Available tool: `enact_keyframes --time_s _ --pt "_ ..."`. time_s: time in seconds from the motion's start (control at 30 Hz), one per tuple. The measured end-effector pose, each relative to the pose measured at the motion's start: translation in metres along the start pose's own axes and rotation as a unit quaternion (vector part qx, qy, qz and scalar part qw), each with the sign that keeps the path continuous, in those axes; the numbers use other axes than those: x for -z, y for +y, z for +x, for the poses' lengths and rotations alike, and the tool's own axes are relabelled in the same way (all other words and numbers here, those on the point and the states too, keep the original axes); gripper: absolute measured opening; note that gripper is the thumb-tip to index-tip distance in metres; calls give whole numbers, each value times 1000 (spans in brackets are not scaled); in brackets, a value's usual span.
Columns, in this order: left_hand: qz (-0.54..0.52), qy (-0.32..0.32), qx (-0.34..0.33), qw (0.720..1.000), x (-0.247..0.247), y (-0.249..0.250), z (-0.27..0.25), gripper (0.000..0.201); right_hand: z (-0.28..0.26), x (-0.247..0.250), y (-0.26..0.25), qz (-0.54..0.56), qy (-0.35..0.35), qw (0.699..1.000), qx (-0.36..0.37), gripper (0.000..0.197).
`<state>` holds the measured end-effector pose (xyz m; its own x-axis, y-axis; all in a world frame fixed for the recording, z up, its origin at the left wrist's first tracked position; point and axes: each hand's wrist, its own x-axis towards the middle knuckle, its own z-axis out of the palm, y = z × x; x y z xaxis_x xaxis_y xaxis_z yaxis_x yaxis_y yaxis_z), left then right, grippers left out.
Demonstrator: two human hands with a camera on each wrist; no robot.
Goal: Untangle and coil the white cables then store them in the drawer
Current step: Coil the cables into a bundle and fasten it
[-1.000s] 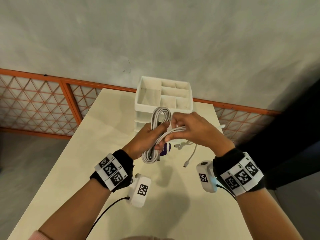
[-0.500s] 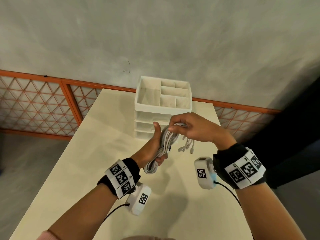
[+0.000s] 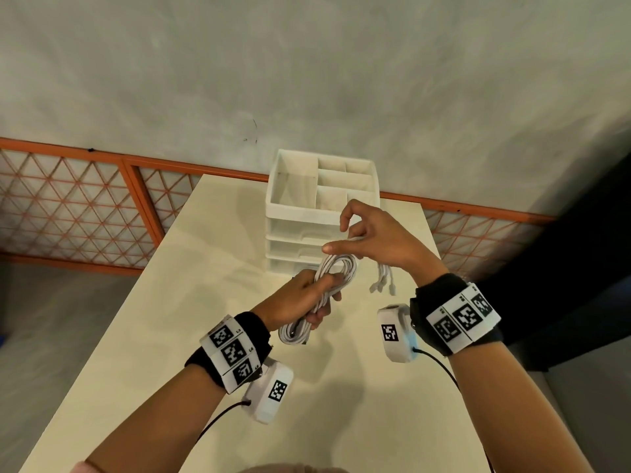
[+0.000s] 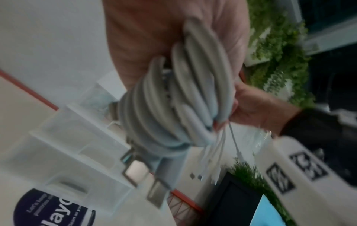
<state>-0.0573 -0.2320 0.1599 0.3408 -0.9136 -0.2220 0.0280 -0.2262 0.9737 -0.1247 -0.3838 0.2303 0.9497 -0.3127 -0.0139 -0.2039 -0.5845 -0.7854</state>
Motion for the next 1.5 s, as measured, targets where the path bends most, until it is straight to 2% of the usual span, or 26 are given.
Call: enact_keyframes --time_s 0.27,0.33,0.47,0.53,0.67,0.8,0.97,1.07,1.27,1.4,1.5 --pt "-95 35 -7 995 18 -1 1 41 -19 0 41 91 29 995 16 22" --pt "-117 62 -18 991 16 1 4 42 -18 -20 42 112 86 989 33 17" --pt "-107 108 -72 986 7 5 11 43 -15 -70 31 145 275 950 11 17" --pt "-92 119 -105 983 4 5 11 45 -21 -81 18 141 316 938 25 21" --pt "-68 129 -148 978 8 8 10 49 -24 -86 8 128 236 963 32 26" --pt "-87 104 -139 981 17 9 7 38 -22 -82 20 63 161 985 23 38" --pt "-126 72 -123 982 14 7 7 35 -18 -71 20 9 203 978 42 29" --pt "-124 44 -117 984 13 4 8 40 -18 -74 20 -6 224 974 39 31" --pt "-106 -11 -74 992 17 2 7 43 -20 -74 19 16 210 977 42 16" --pt "-28 7 -68 997 23 0 7 58 -17 -71 22 -20 167 985 30 13" --pt "-47 45 -55 996 22 0 8 49 -16 -64 23 -83 134 987 32 20"
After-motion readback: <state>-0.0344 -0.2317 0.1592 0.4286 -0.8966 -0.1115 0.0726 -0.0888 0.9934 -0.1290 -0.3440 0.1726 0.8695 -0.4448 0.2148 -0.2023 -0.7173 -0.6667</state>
